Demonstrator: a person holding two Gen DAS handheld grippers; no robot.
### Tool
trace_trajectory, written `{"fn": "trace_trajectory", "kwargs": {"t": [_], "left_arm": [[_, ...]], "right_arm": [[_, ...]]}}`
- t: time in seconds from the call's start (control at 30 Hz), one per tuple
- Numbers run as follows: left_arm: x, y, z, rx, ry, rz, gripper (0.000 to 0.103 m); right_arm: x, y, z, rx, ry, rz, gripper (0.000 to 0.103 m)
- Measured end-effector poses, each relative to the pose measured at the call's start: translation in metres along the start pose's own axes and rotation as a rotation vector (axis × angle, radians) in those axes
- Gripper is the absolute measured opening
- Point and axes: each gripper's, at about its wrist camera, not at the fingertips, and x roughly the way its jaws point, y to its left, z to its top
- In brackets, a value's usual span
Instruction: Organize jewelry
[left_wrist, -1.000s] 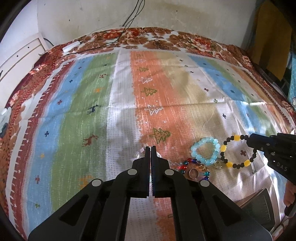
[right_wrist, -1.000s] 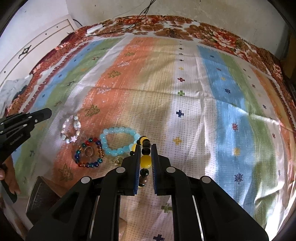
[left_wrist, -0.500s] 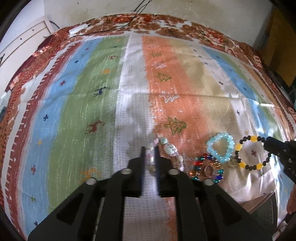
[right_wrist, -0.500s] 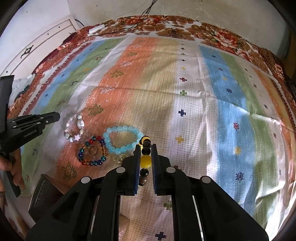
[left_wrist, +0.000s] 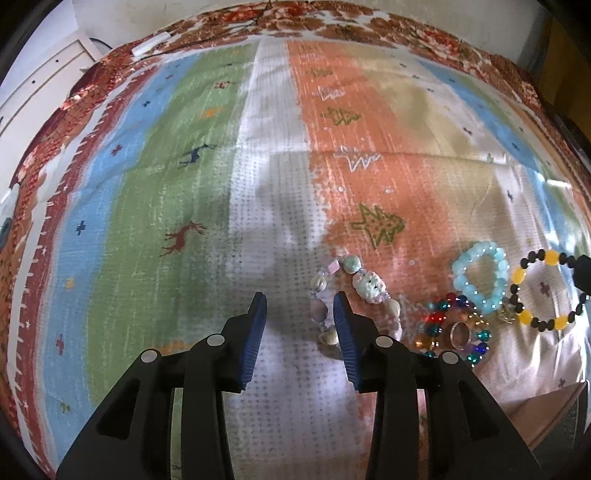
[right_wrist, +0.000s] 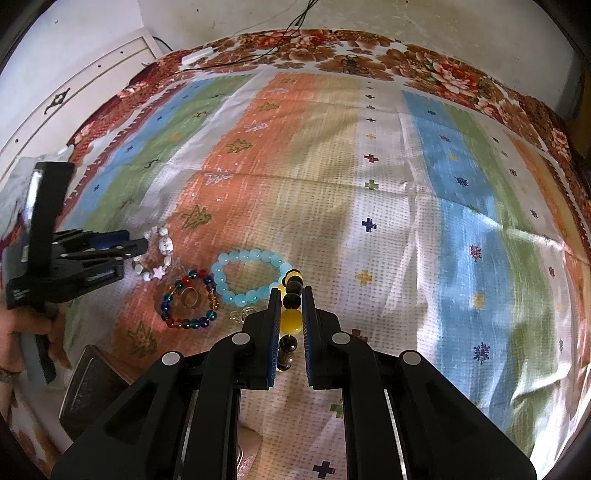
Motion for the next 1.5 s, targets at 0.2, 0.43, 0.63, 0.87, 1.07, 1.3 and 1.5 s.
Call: {"fn": "trace_trajectory", "kwargs": {"t": [0.2, 0.43, 0.63, 0.87, 1.07, 1.3, 1.5], "left_arm": [[0.004, -0.007, -0.001, 0.037, -0.004, 0.031, 0.037], [0.007, -0.014, -0.003, 0.088, 0.002, 0.013, 0.013], [0.001, -0.013, -0.004, 0.083, -0.001, -0.018, 0.009], [-0.037, -0.015, -0.009, 0.047, -0.096, -0.089, 0.009], [-0.059, -0.028, -0.011, 0.060, -0.158, -0.105, 0.009], [-0.082, -0.037, -0.016, 0.069, -0.217, -0.125, 0.009], [-0.106, -0.043, -0.020, 0.068, -0.278, -0.146, 0.009]], "right_arm": [[0.001, 0.001, 0.000, -0.003, 0.004, 0.000, 0.012], [0.000, 0.002, -0.001, -0.010, 0.006, 0.002, 0.012], [-0.003, 0.002, -0.001, -0.008, -0.002, 0.004, 0.012], [-0.017, 0.002, 0.000, -0.001, -0.040, 0.002, 0.012], [-0.024, 0.005, -0.004, -0.006, -0.048, 0.006, 0.012], [-0.035, 0.009, -0.006, -0.006, -0.070, 0.018, 0.012], [-0.045, 0.011, -0.007, -0.002, -0.091, 0.023, 0.012]]}}
